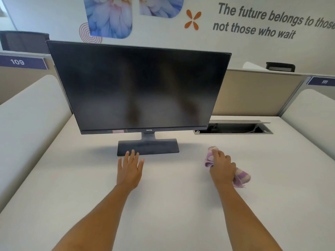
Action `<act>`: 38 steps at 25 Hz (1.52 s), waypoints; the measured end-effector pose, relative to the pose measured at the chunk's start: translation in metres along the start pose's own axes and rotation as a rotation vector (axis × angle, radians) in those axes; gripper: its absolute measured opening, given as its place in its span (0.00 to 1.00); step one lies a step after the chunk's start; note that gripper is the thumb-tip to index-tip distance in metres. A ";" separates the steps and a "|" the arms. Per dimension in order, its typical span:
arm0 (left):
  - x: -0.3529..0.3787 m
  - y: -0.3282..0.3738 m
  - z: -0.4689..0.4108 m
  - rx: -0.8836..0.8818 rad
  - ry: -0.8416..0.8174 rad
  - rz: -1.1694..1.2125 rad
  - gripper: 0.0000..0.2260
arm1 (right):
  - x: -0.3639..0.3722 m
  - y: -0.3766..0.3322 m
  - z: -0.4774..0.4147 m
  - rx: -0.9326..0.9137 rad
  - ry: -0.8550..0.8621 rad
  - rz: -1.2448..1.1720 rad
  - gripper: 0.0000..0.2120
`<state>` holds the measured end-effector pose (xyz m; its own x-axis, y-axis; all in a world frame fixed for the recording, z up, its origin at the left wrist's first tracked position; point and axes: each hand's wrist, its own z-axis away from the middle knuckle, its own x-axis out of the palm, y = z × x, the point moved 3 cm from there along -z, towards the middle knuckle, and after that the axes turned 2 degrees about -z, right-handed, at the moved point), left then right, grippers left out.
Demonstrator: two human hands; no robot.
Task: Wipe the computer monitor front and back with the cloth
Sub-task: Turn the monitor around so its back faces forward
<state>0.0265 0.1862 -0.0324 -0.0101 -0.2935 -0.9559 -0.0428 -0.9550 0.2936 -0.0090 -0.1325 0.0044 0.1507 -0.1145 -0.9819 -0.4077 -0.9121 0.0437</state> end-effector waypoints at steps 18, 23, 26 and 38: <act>-0.133 0.065 -0.023 0.013 0.447 0.033 0.22 | -0.132 -0.021 -0.052 -0.217 0.390 -0.335 0.19; -0.227 0.075 -0.051 0.066 0.679 0.051 0.22 | -0.246 -0.063 -0.107 -0.326 0.536 -0.287 0.22; -0.269 0.078 -0.065 0.072 0.751 0.028 0.22 | -0.276 -0.074 -0.130 -0.350 0.493 -0.250 0.22; -0.289 0.068 -0.108 -0.227 0.500 0.106 0.30 | -0.277 -0.077 -0.163 -0.402 0.357 -0.190 0.20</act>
<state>0.1344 0.2014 0.2643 0.4744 -0.3205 -0.8199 0.1497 -0.8884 0.4340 0.1276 -0.0949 0.3034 0.5118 0.0039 -0.8591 0.0207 -0.9998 0.0078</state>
